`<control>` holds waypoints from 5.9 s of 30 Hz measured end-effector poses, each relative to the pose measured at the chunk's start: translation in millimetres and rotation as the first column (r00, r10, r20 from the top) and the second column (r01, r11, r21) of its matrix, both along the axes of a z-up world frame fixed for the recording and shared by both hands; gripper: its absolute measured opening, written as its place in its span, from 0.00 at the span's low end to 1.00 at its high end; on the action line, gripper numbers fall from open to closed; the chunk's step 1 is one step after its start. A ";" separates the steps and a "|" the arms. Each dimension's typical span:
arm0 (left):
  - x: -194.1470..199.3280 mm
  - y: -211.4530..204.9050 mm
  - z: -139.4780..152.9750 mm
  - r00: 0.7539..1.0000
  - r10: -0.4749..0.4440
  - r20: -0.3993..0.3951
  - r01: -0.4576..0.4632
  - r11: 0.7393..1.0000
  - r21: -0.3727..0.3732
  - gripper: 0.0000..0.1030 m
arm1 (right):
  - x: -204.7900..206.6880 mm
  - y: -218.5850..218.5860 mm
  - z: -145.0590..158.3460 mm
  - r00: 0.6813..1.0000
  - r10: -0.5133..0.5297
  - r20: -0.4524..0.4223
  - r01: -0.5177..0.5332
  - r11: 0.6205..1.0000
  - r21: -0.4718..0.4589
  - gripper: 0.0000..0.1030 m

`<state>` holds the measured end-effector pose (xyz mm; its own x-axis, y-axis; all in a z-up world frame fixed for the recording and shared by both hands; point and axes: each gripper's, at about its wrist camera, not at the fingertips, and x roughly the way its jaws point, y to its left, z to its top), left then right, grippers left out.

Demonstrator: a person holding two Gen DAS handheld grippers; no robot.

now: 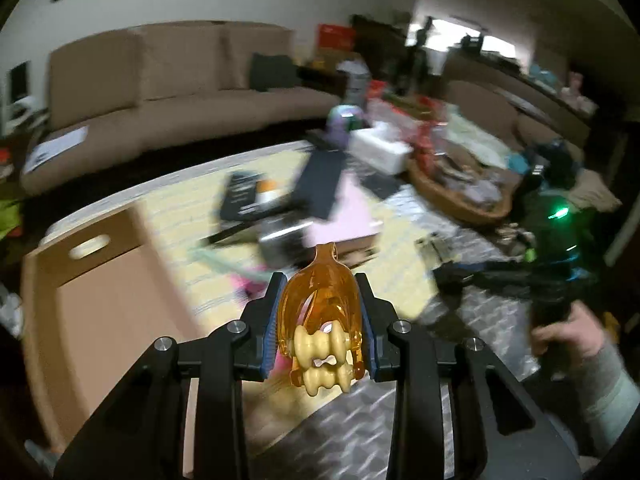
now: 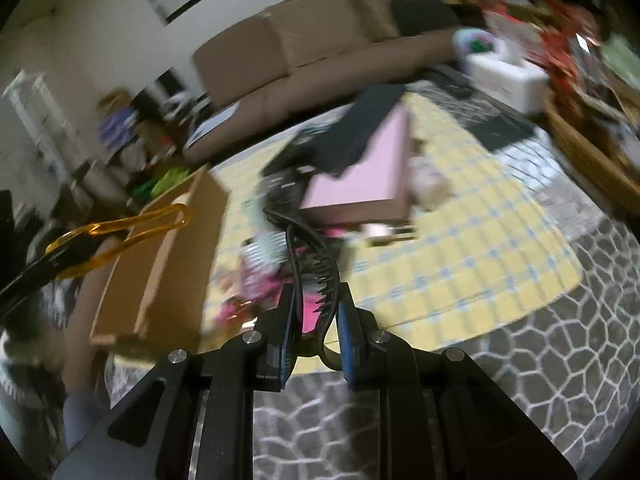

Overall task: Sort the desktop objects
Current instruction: 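Grasp the orange hair clip with the left tool while the right tool grasps the black claw clip, then carry both clips into the cardboard box and open both tools, then move both tools back over the table toward the black case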

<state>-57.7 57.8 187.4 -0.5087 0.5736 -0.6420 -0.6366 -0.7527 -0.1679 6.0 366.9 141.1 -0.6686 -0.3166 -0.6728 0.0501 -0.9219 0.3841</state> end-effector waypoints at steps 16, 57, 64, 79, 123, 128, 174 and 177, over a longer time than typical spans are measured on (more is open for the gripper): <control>-44.5 -102.0 -93.6 0.930 0.287 0.232 -0.247 0.951 -0.186 0.30 | -18.5 -174.8 25.5 0.955 0.296 0.006 -0.296 0.953 0.063 0.18; -80.5 -112.8 -181.0 0.498 -0.053 0.866 -0.503 0.795 0.338 0.96 | -18.4 -177.0 20.0 0.957 0.289 0.036 -0.290 0.955 0.063 0.18; -95.7 -87.0 -190.1 0.470 -0.012 0.883 -0.466 0.846 0.259 0.96 | -17.2 -187.0 25.4 0.955 0.295 0.042 -0.298 0.949 0.100 0.18; -62.0 -135.5 -81.5 0.762 0.113 0.638 -0.354 0.897 0.264 0.99 | -35.0 -202.8 20.1 0.944 0.325 0.062 -0.329 0.940 0.091 0.18; -98.1 -122.3 -102.4 0.790 0.296 0.536 -0.357 0.934 0.010 0.88 | -75.0 -201.7 36.2 0.965 0.224 0.138 -0.254 0.928 0.272 0.55; -119.0 -101.9 -135.8 0.755 0.321 0.572 -0.359 0.932 -0.050 0.76 | -59.3 -178.8 29.5 0.963 0.233 0.136 -0.260 0.937 0.233 0.56; -86.1 -7.9 -56.3 0.948 0.118 0.295 -0.064 0.980 -0.188 1.00 | -64.5 -88.1 3.8 0.989 0.087 0.122 -0.101 0.988 0.114 1.00; -84.7 16.4 -46.7 0.966 0.081 0.246 -0.030 0.979 -0.203 1.00 | -66.3 -63.3 8.2 0.993 0.048 0.110 -0.057 0.995 0.084 1.00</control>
<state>-142.4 74.2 140.7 -0.3440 0.3993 -0.8498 -0.5490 -0.8198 -0.1630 -60.3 303.5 149.4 -0.5744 -0.2867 -0.7667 0.0617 -0.9492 0.3087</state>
